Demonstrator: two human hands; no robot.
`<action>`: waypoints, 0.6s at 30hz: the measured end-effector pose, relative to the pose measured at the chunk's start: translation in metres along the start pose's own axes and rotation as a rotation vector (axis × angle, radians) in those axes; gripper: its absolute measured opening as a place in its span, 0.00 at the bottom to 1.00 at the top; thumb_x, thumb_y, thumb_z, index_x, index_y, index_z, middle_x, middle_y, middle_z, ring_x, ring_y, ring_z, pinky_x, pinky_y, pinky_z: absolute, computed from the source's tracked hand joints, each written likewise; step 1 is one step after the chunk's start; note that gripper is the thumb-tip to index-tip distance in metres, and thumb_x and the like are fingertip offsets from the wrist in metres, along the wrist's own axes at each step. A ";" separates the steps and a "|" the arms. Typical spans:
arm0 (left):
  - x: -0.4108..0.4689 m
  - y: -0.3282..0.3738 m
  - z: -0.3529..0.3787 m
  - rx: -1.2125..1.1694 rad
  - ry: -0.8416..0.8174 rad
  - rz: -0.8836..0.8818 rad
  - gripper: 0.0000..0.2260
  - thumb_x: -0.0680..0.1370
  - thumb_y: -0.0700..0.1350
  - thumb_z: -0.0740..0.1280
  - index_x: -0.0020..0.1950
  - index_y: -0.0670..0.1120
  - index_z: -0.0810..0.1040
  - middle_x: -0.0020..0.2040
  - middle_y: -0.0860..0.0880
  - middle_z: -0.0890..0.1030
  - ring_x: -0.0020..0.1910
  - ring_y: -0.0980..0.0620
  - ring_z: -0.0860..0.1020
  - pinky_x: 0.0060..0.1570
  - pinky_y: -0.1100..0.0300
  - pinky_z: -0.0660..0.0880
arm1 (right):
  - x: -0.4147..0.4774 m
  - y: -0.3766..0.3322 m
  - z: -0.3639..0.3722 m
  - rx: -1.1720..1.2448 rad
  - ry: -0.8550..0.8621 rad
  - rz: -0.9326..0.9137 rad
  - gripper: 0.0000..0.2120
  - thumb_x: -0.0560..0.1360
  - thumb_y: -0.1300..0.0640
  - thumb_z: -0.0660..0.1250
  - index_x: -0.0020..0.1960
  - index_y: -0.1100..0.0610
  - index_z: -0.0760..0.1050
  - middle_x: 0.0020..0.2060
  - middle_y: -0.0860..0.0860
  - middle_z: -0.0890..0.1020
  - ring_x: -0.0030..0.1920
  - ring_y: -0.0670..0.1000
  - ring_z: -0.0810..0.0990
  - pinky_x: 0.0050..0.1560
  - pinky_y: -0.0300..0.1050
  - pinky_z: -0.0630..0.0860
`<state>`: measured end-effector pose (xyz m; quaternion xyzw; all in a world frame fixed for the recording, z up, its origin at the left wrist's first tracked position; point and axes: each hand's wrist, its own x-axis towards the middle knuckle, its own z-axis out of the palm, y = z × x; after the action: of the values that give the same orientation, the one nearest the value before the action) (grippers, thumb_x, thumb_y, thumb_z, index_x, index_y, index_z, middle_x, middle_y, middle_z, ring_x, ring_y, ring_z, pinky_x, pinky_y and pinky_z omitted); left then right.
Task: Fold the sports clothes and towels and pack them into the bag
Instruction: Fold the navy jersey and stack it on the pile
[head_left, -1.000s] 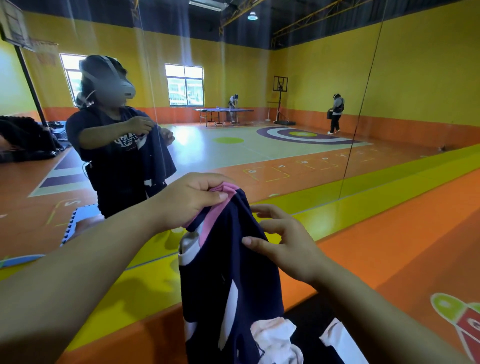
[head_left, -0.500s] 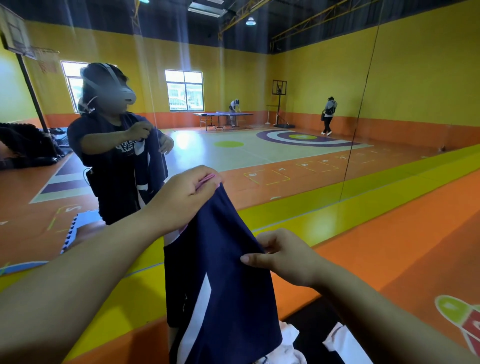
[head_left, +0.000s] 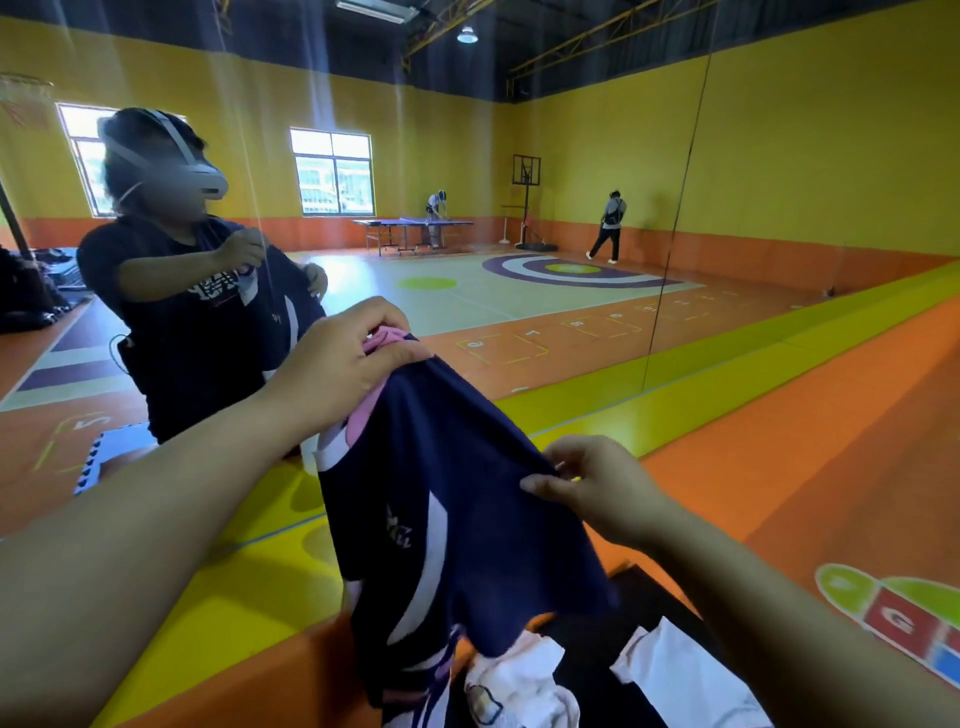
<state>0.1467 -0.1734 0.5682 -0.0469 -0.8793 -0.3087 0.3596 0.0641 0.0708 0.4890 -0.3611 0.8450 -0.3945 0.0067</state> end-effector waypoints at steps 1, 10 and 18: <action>0.001 0.000 0.001 0.030 0.000 0.013 0.08 0.73 0.50 0.71 0.40 0.51 0.72 0.38 0.54 0.78 0.36 0.59 0.73 0.39 0.67 0.67 | 0.000 0.001 -0.007 -0.047 0.100 -0.028 0.07 0.71 0.55 0.73 0.37 0.53 0.77 0.33 0.52 0.77 0.36 0.50 0.74 0.38 0.45 0.68; 0.016 0.028 0.005 0.125 -0.055 0.034 0.19 0.62 0.57 0.74 0.43 0.47 0.74 0.38 0.47 0.78 0.38 0.47 0.72 0.38 0.68 0.68 | -0.013 -0.001 -0.067 -0.134 0.335 -0.075 0.09 0.74 0.55 0.70 0.51 0.49 0.71 0.38 0.44 0.73 0.39 0.47 0.72 0.38 0.39 0.64; 0.035 0.052 0.027 0.111 -0.108 0.067 0.11 0.67 0.50 0.76 0.42 0.53 0.76 0.38 0.57 0.78 0.39 0.54 0.72 0.39 0.72 0.66 | -0.042 0.007 -0.106 -0.253 0.499 -0.037 0.08 0.77 0.51 0.64 0.44 0.55 0.76 0.36 0.52 0.77 0.38 0.51 0.73 0.38 0.43 0.65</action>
<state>0.1200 -0.1209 0.6029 -0.0730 -0.9112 -0.2443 0.3237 0.0598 0.1696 0.5460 -0.2660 0.8563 -0.3625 -0.2541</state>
